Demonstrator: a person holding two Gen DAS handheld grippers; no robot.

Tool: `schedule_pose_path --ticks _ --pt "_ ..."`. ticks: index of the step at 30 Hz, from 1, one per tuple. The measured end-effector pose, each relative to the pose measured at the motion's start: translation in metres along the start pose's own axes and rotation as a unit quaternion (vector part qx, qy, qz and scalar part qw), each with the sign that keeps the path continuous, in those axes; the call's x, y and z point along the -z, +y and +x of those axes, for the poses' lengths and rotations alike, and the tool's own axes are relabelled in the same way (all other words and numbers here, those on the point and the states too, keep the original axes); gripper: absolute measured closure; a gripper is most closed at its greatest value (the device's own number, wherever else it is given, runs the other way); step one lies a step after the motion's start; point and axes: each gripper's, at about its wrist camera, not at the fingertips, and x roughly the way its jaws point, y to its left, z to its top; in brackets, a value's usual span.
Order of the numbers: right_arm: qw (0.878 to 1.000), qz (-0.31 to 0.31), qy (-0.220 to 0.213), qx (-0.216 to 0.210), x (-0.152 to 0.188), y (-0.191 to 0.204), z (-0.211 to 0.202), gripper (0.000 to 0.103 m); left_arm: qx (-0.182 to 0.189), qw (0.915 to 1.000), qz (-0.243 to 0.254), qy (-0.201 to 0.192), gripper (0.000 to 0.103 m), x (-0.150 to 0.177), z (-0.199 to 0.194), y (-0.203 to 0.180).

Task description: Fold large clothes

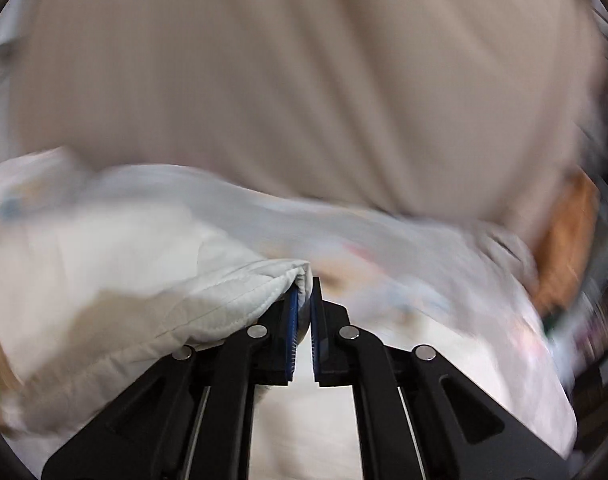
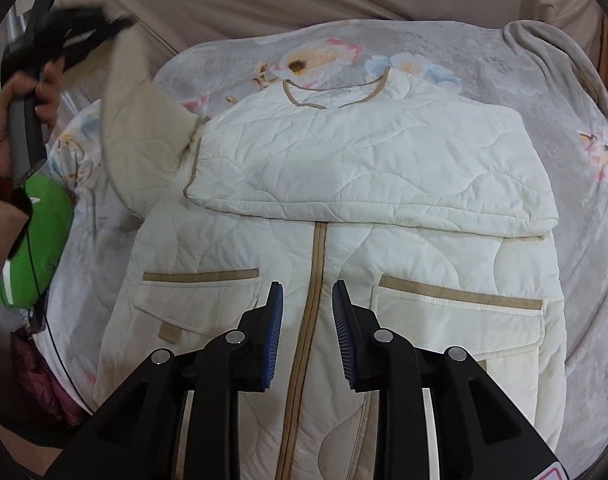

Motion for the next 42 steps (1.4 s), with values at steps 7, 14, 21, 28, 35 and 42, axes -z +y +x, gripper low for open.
schedule_pose_path --ticks 7,14,21,28,35,42 --pt "0.998 0.051 -0.023 0.032 0.035 -0.059 -0.030 0.069 0.041 0.9785 0.038 0.198 0.087 0.159 0.091 -0.158" --pt "0.994 0.060 -0.051 0.071 0.036 -0.106 -0.055 0.059 -0.015 0.9811 -0.044 0.188 0.070 0.188 0.039 -0.091" --pt "0.993 0.067 -0.077 0.063 -0.034 -0.124 -0.020 0.049 -0.099 0.9588 -0.207 0.167 0.067 0.183 0.009 0.047" --pt "0.986 0.145 -0.054 0.060 -0.076 -0.160 0.032 0.047 -0.055 0.9225 -0.345 0.164 0.063 0.201 0.013 0.108" --pt "0.984 0.167 -0.069 0.005 -0.103 -0.148 0.046 0.094 -0.041 0.9181 -0.373 0.127 0.092 0.190 0.023 0.115" --pt "0.989 0.084 -0.118 0.002 -0.126 -0.120 0.027 0.096 -0.115 0.9432 -0.296 0.096 0.094 0.171 0.014 0.109"
